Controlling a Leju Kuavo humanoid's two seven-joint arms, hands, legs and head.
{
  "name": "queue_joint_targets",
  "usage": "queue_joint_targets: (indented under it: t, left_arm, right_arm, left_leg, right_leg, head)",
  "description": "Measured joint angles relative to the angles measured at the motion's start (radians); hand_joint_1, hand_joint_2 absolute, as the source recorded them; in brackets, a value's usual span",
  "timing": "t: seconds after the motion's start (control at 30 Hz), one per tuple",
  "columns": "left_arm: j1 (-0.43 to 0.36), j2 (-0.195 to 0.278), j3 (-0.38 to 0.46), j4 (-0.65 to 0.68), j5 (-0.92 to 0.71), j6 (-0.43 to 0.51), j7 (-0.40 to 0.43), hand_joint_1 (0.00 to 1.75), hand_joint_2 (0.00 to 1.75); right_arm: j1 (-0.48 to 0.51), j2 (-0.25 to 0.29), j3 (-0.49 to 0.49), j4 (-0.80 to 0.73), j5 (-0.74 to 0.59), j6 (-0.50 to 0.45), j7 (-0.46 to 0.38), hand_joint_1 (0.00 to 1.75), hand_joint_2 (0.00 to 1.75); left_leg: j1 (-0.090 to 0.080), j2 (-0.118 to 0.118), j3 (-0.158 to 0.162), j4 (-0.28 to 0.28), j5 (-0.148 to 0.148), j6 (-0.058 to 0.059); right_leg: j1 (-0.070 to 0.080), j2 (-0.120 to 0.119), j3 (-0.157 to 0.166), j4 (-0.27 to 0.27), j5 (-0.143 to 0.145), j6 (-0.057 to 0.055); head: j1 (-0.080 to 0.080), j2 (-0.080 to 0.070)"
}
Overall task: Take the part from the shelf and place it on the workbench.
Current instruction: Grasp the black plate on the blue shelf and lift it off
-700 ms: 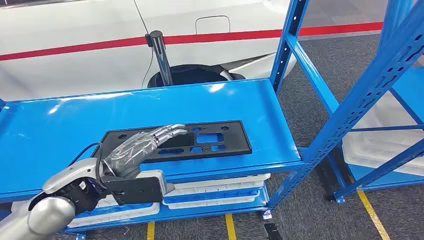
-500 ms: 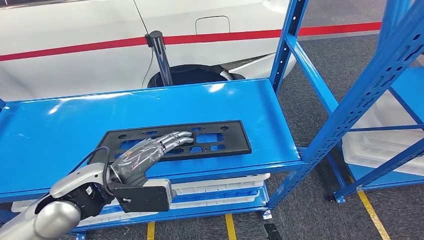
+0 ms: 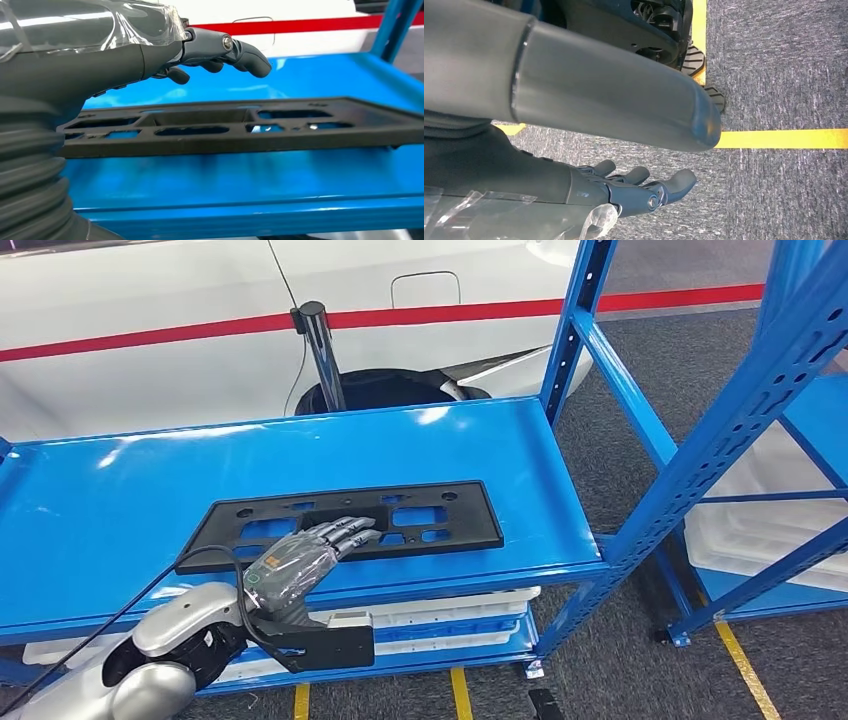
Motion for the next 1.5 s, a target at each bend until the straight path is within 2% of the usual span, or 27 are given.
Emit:
queue_joint_targets:
  t: [0.37, 0.67, 0.97, 1.0, 1.03, 1.1, 1.13, 1.17, 1.5]
  left_arm:
    - [0.045, -0.002, 0.011, 0.072, -0.178, 0.018, 0.039, 0.0, 1.75]
    - [0.058, -0.002, 0.025, 0.099, -0.217, 0.008, 0.041, 0.0, 1.75]
    - [0.083, -0.001, 0.078, 0.13, -0.346, -0.022, 0.057, 0.01, 1.75]
    - [0.087, -0.001, 0.085, 0.135, -0.353, -0.017, 0.056, 0.13, 1.75]
    - [0.092, -0.001, 0.093, 0.14, -0.358, -0.012, 0.056, 0.38, 1.75]
    - [0.101, -0.001, 0.109, 0.148, -0.362, -0.002, 0.054, 1.23, 1.75]
    - [0.106, -0.001, 0.115, 0.152, -0.362, 0.002, 0.052, 1.54, 1.75]
    - [0.11, -0.001, 0.121, 0.155, -0.361, 0.004, 0.051, 1.73, 1.75]
    - [0.131, -0.002, 0.17, 0.179, -0.34, 0.027, 0.025, 1.75, 1.75]
  right_arm:
    - [0.01, 0.0, 0.001, 0.0, -0.01, 0.0, 0.006, 0.0, 0.0]
    - [0.012, 0.0, 0.001, 0.0, -0.012, 0.0, 0.006, 0.0, 0.0]
    - [0.013, 0.0, 0.002, 0.0, -0.019, 0.0, 0.009, 0.0, 0.0]
    - [0.013, 0.0, 0.002, 0.0, -0.019, 0.0, 0.01, 0.0, 0.0]
    - [0.013, 0.0, 0.002, 0.0, -0.019, 0.0, 0.01, 0.0, 0.0]
    - [0.013, 0.0, 0.003, 0.0, -0.019, 0.0, 0.01, 0.0, 0.0]
    - [0.013, 0.0, 0.004, 0.0, -0.019, 0.0, 0.01, 0.0, 0.0]
    - [0.013, 0.0, 0.004, 0.0, -0.019, 0.0, 0.009, 0.0, 0.0]
    - [0.013, 0.0, 0.016, 0.0, -0.023, 0.0, 0.007, 0.0, 0.0]
  left_leg:
    - [0.0, 0.0, -0.001, 0.0, 0.0, 0.0]
    - [0.0, 0.0, -0.001, 0.0, 0.0, 0.0]
    - [0.0, 0.0, -0.001, 0.0, 0.0, 0.0]
    - [0.0, 0.0, -0.001, 0.0, 0.0, 0.0]
    - [0.0, 0.0, -0.001, 0.0, 0.0, 0.0]
    - [0.0, 0.0, -0.001, 0.0, 0.0, 0.0]
    - [0.0, 0.0, -0.001, 0.0, 0.0, 0.0]
    - [0.0, 0.0, -0.001, 0.0, 0.0, 0.0]
    - [0.0, 0.0, -0.001, 0.0, 0.0, 0.0]
  right_leg:
    - [0.0, 0.0, 0.0, 0.0, 0.0, 0.0]
    - [0.0, 0.0, 0.0, 0.0, 0.0, 0.0]
    - [0.0, 0.0, 0.0, 0.0, 0.0, 0.0]
    - [0.0, 0.0, 0.0, 0.0, 0.0, 0.0]
    - [0.0, 0.0, 0.0, 0.0, 0.0, 0.0]
    - [0.0, 0.0, 0.0, 0.0, 0.0, 0.0]
    - [0.0, 0.0, 0.0, 0.0, 0.0, 0.0]
    - [0.0, 0.0, 0.0, 0.0, 0.0, 0.0]
    - [0.0, 0.0, 0.0, 0.0, 0.0, 0.0]
  head:
    - [0.0, 0.0]
    - [0.0, 0.0]
    - [0.0, 0.0]
    - [0.0, 0.0]
    - [0.0, 0.0]
    - [0.0, 0.0]
    - [0.0, 0.0]
    - [0.0, 0.0]
    - [0.0, 0.0]
